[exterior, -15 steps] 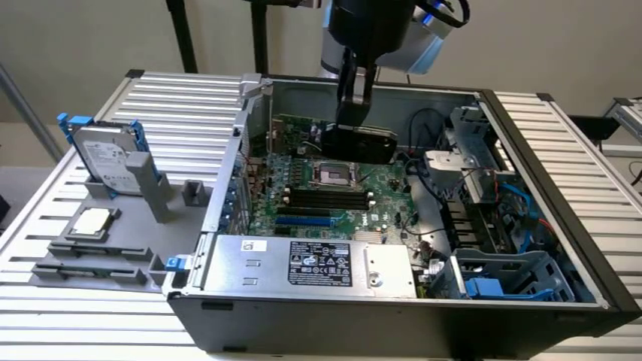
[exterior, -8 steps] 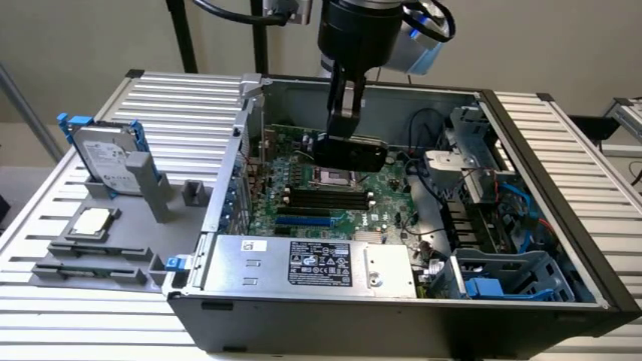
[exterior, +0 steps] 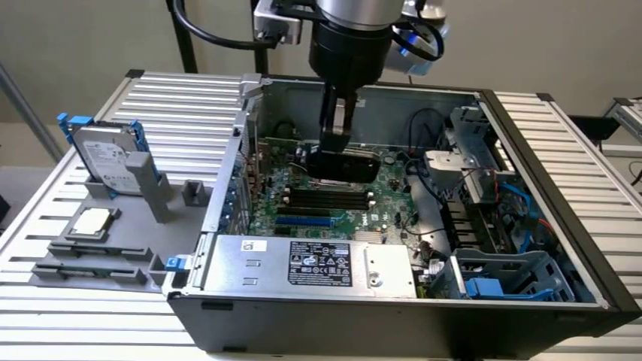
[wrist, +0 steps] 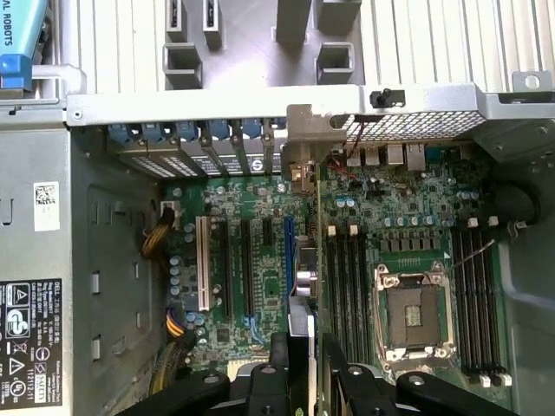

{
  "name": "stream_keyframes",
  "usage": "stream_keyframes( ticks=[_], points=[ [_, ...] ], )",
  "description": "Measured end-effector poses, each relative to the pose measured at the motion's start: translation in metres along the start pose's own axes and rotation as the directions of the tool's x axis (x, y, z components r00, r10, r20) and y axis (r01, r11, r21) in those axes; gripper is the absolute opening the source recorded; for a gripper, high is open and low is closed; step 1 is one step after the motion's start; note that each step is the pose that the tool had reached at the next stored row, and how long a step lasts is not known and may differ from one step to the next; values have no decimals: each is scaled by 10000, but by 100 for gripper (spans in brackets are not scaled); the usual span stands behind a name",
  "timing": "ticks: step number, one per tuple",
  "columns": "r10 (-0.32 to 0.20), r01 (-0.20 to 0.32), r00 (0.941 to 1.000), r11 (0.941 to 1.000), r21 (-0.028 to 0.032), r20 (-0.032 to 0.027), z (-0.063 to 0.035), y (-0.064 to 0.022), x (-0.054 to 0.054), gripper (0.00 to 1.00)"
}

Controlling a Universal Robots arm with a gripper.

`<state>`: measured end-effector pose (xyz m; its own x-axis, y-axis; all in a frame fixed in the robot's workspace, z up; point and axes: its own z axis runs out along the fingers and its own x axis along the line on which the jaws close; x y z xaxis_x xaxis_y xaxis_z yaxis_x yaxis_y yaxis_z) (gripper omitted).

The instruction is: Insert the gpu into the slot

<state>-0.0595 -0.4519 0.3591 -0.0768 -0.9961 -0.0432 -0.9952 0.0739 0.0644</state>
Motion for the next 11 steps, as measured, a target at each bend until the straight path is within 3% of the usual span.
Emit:
stream_keyframes(
  ticks=[11],
  points=[
    [-91, 91, 9999, 10000, -7, 45, 200, 58, 96, 26]
  ],
)
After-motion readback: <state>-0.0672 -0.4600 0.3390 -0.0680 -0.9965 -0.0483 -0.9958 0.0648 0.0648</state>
